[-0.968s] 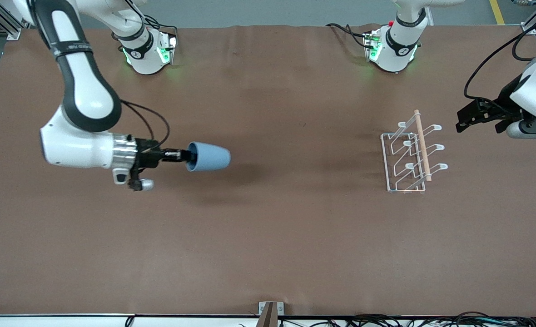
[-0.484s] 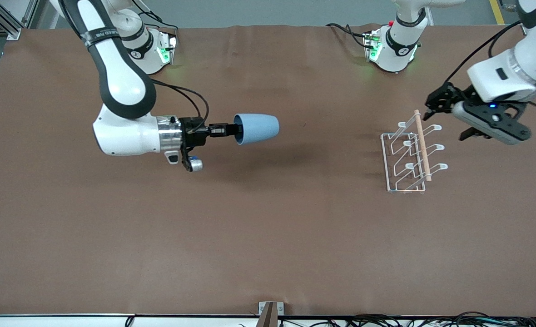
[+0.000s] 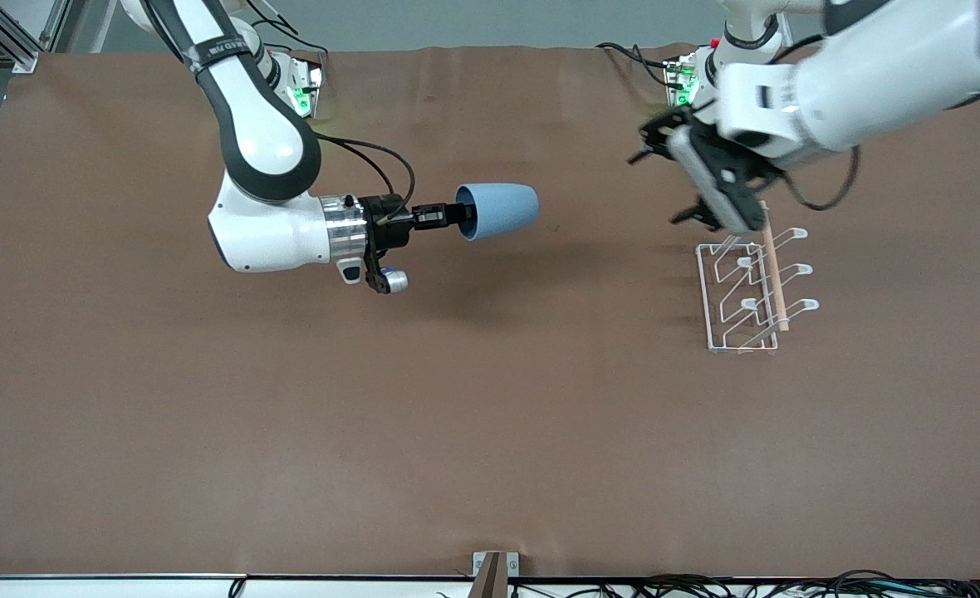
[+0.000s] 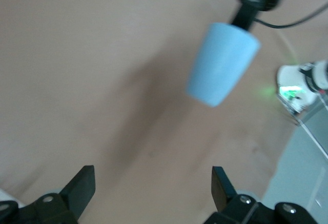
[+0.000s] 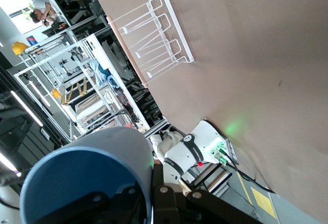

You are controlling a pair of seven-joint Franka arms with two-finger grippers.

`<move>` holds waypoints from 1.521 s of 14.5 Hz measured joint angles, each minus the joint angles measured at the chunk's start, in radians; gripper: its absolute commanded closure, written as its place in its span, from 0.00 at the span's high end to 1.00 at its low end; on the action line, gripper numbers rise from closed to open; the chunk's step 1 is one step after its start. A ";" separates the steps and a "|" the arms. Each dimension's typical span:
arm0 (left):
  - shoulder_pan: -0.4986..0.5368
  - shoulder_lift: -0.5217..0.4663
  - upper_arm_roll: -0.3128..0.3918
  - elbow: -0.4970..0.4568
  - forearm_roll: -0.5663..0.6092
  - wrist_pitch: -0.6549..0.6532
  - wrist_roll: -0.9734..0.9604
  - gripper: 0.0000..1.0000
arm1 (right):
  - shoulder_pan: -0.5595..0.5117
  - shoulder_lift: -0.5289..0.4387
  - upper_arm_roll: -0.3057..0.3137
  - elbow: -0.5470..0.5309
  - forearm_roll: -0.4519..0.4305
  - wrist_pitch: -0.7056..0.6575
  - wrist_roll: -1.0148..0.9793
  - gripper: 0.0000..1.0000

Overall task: Hang cup on cup holder
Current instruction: 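Carry the cup toward the left gripper while the left gripper approaches, then grasp the cup with the left gripper while the right gripper releases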

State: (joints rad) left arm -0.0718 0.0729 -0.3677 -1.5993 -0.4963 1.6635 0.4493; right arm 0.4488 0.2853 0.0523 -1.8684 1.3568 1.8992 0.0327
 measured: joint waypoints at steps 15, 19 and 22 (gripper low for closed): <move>-0.137 0.208 -0.123 0.003 -0.013 0.282 0.010 1.00 | 0.003 0.000 -0.004 -0.001 0.000 0.001 0.000 0.01; -0.160 0.226 -0.123 0.003 0.016 0.306 0.014 0.96 | 0.005 0.000 -0.004 -0.005 0.000 0.000 0.000 0.01; -0.170 0.243 -0.123 0.003 0.022 0.315 0.035 0.75 | 0.012 0.000 -0.004 -0.003 0.001 0.005 0.000 0.01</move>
State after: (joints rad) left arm -0.2414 0.3161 -0.4906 -1.5963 -0.4747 1.9790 0.4839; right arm 0.4610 0.2852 0.0487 -1.8717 1.3573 1.9041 0.0327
